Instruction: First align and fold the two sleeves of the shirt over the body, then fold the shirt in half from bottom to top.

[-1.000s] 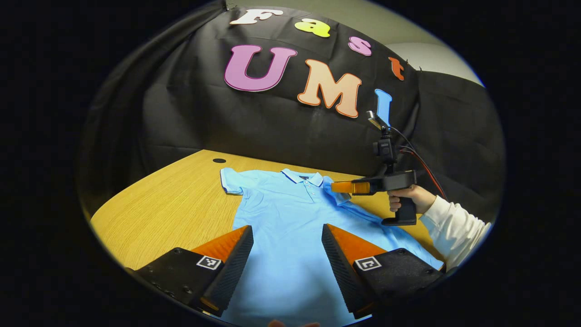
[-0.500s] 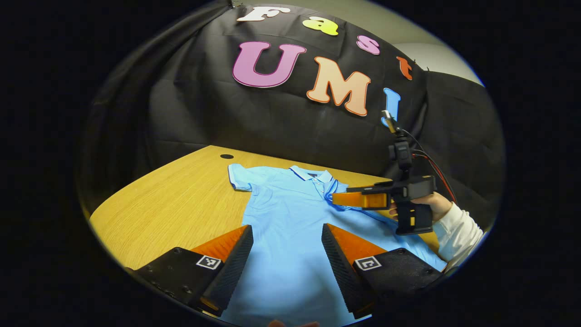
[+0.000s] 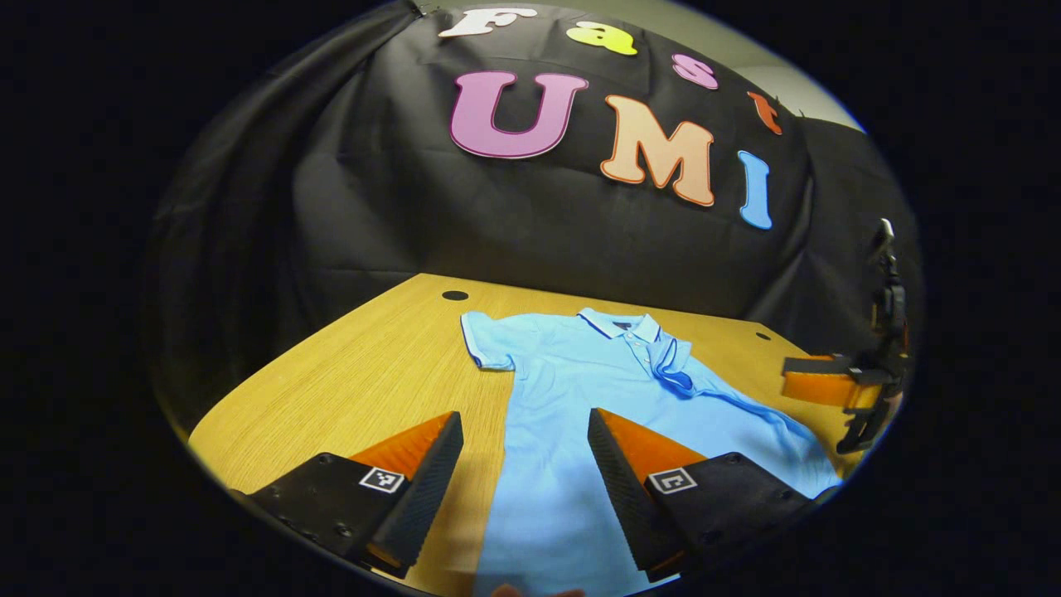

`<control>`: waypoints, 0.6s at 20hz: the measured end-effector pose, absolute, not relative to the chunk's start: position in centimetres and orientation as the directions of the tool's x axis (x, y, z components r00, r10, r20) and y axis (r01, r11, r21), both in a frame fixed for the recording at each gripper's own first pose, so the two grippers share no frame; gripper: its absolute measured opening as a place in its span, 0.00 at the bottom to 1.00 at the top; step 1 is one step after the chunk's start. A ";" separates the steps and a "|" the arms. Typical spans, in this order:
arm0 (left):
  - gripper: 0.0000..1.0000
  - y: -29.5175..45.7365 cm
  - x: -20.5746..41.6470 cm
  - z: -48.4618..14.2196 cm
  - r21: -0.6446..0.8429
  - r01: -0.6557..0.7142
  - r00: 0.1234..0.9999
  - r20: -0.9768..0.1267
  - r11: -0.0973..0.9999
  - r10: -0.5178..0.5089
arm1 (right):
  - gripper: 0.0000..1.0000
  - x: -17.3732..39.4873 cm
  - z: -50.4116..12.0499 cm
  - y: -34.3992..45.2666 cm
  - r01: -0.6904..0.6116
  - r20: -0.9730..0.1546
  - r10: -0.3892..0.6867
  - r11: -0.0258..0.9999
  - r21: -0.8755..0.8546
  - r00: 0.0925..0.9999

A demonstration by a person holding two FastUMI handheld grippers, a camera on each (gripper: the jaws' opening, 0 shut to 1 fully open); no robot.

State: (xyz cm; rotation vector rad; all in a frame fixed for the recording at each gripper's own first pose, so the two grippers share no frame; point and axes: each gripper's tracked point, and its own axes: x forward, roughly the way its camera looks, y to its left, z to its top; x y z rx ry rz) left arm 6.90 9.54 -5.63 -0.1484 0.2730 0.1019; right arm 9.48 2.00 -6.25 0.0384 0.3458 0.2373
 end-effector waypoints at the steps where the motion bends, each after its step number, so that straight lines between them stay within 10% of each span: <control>1: 0.94 9.8 8.1 -5.2 -0.134 -0.121 0.957 -0.279 0.984 0.080 | 0.98 8.3 -6.2 1.3 -0.207 -0.326 0.225 0.974 0.090 0.918; 12: 0.90 15.1 20.6 -6.1 -0.010 -0.196 0.913 -0.367 0.981 0.179 | 0.98 1.3 -7.4 -4.3 -0.097 -0.303 0.130 0.988 0.122 0.944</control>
